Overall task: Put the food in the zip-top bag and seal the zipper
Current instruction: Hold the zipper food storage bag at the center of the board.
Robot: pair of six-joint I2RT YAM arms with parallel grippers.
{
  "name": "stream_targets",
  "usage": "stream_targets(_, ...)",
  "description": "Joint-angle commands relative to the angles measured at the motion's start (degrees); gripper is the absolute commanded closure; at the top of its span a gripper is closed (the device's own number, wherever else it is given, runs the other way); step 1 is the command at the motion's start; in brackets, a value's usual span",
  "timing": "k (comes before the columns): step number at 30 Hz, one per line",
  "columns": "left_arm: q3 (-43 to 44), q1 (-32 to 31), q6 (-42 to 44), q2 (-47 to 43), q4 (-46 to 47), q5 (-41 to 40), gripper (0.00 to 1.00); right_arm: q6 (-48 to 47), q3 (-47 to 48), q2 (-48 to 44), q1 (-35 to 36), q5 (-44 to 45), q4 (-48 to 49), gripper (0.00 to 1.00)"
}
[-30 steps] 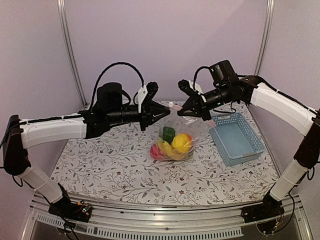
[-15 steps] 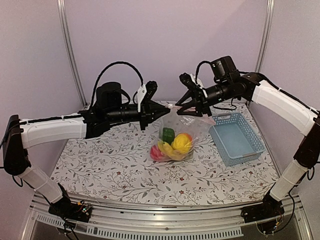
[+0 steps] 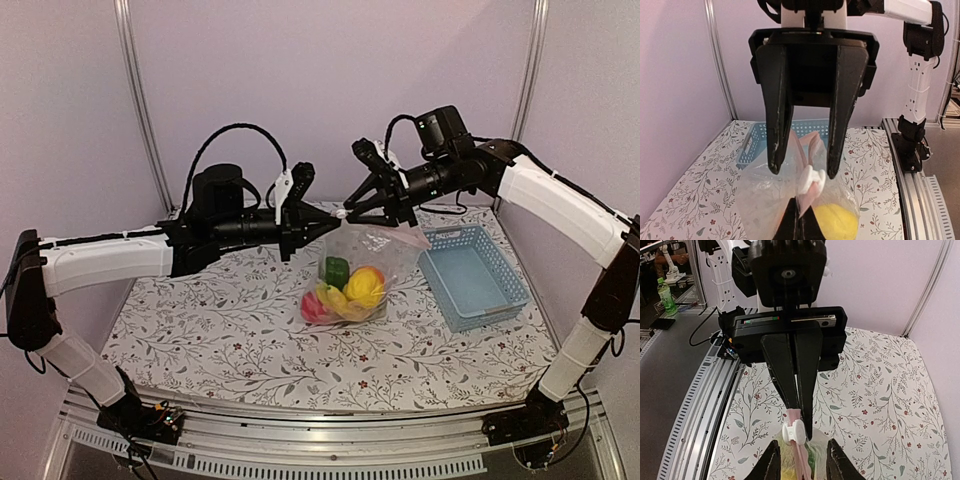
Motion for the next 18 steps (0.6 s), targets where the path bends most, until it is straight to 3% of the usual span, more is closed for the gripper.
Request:
stream_targets(1,1.73,0.51,-0.95,-0.02,-0.23,0.99,1.00,-0.51,1.24,1.26,0.72,0.51,-1.16,0.70)
stream_targets(18,2.28,0.43,-1.32,0.32,-1.63,1.81,1.00,0.42,1.44,1.10,1.47,1.65,0.66,0.82)
